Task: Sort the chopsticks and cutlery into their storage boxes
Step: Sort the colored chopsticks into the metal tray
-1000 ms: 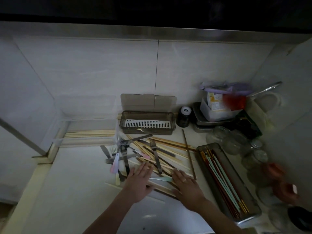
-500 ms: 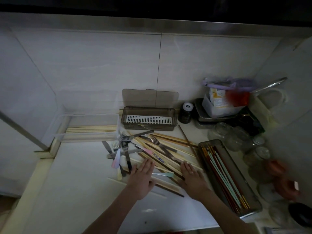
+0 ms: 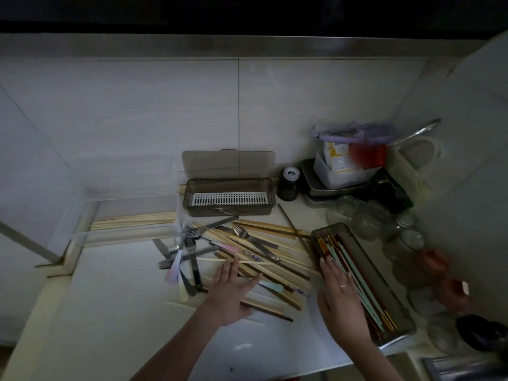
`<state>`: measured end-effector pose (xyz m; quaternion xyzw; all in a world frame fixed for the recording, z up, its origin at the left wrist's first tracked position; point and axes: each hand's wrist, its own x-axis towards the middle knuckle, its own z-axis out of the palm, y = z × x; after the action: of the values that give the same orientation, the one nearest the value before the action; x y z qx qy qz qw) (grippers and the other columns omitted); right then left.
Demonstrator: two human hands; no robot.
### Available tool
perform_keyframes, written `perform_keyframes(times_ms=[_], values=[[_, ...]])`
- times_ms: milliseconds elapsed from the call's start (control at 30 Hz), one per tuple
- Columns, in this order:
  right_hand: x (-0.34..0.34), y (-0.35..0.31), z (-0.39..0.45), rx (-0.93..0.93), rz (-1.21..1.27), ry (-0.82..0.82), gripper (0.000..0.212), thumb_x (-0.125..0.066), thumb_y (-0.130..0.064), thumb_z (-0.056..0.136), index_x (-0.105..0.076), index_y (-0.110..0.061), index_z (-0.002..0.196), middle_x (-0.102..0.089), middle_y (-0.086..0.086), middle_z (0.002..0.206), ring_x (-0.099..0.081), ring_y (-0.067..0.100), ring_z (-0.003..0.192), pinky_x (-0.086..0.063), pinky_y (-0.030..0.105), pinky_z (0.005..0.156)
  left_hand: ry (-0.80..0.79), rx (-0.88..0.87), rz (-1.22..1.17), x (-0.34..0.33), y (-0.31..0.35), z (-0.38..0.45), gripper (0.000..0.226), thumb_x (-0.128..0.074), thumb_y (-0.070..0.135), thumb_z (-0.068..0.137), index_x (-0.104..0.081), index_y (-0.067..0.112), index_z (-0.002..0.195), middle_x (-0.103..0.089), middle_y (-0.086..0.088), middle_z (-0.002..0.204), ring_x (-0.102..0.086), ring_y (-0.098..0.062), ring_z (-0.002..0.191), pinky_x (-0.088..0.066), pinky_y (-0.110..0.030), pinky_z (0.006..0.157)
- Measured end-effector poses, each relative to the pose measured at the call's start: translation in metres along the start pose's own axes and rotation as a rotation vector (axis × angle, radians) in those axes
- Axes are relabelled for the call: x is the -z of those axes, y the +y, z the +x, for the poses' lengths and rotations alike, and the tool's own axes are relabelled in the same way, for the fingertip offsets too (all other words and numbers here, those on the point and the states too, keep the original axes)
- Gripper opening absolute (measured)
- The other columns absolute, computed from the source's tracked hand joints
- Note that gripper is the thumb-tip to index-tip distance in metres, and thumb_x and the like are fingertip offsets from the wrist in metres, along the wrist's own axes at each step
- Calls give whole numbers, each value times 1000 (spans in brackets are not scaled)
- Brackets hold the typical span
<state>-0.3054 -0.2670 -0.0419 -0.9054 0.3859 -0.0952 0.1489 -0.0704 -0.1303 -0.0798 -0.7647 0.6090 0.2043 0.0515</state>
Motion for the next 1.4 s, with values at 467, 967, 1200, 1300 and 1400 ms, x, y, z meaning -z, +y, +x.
perform_keyframes(times_ms=[467,967,1200,1300,1400], values=[[5,27,-2,-386,-161,-208,51,-7,-46,98,2,-40,148,0,-7,159,9,11,145,7,52,116,177,34,37,-8,-9,-20,75,-34,55,86,-1,36,151,-15,-13,157,-19,-34,143,-15,-50,111],[-42,-63,-3,10,-94,-194,48,-30,-33,92,-35,-28,139,-43,0,146,-28,17,139,1,37,113,328,-69,116,-23,-33,-43,39,-87,41,52,-64,25,80,-63,7,77,-62,-12,71,-51,-22,61],[-59,-95,-1,121,-118,-286,67,-68,-26,77,-35,-30,135,-50,-3,141,-36,15,135,0,37,110,416,-21,119,-4,-35,-39,44,-89,32,42,-65,25,78,-61,9,72,-61,-11,66,-48,-20,56],[-62,-106,6,143,-110,-296,54,-47,-27,93,-26,-31,143,-27,-3,155,-13,15,145,21,35,110,505,45,103,16,-62,-49,44,-87,27,44,-63,24,81,-62,7,77,-63,-14,71,-49,-22,61],[-64,-119,13,131,-85,-312,49,-26,-30,101,-14,-32,149,-5,-6,159,4,12,147,21,39,111,571,195,124,42,-103,-59,52,-88,17,41,-67,17,89,-66,-1,87,-66,-22,79,-53,-30,66]])
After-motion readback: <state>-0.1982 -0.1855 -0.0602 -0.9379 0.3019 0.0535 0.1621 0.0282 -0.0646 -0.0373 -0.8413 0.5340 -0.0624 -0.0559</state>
